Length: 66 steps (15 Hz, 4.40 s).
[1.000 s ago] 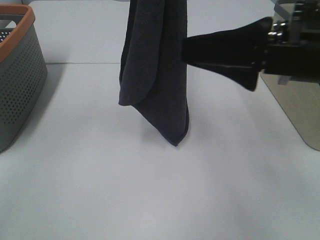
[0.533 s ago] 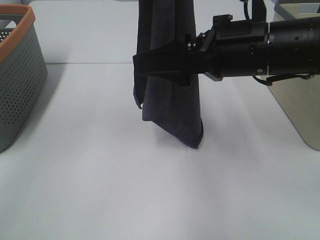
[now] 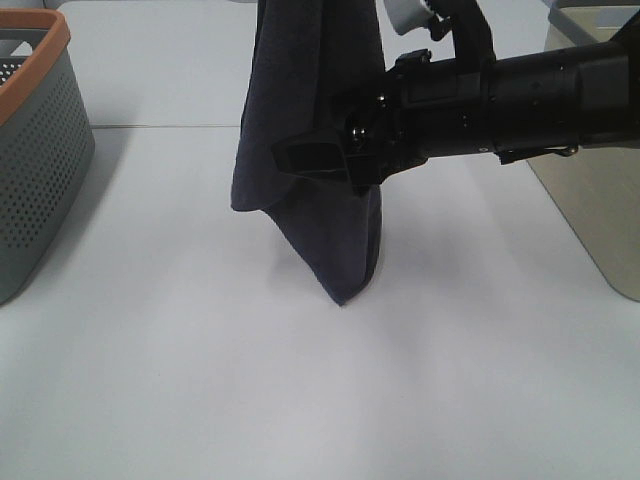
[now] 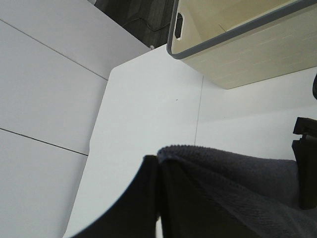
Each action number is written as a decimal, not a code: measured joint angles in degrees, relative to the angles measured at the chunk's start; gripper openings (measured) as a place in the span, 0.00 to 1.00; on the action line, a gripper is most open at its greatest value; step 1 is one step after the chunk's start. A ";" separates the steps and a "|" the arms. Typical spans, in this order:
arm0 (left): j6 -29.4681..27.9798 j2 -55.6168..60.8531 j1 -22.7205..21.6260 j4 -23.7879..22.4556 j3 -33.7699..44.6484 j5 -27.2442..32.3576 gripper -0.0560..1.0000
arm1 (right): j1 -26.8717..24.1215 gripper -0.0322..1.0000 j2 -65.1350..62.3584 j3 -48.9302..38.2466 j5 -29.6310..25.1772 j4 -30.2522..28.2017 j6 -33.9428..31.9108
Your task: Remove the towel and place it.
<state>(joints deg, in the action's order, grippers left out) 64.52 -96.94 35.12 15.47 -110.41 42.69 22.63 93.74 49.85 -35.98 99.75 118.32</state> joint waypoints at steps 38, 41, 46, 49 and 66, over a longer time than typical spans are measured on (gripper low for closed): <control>0.97 0.00 -0.06 -6.25 0.00 3.04 0.05 | 0.00 0.59 0.00 1.78 9.17 -13.98 -6.88; 2.58 0.00 -0.06 -5.21 0.00 3.09 0.05 | 0.00 0.58 0.80 1.78 4.87 -1.66 2.18; 2.98 0.00 -0.06 -3.61 0.00 3.09 0.05 | 0.00 0.57 6.65 1.78 -0.69 -0.06 8.88; 2.98 0.00 -0.06 -2.69 0.00 3.09 0.05 | 0.00 0.53 10.14 1.89 -6.02 -0.06 11.06; 3.09 0.00 -0.06 -2.64 0.00 3.09 0.05 | 0.00 0.19 12.20 1.95 -2.46 -1.26 -2.64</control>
<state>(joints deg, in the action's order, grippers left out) 67.61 -96.94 35.07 12.83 -110.41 45.78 22.63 105.94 51.80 -38.45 98.49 115.68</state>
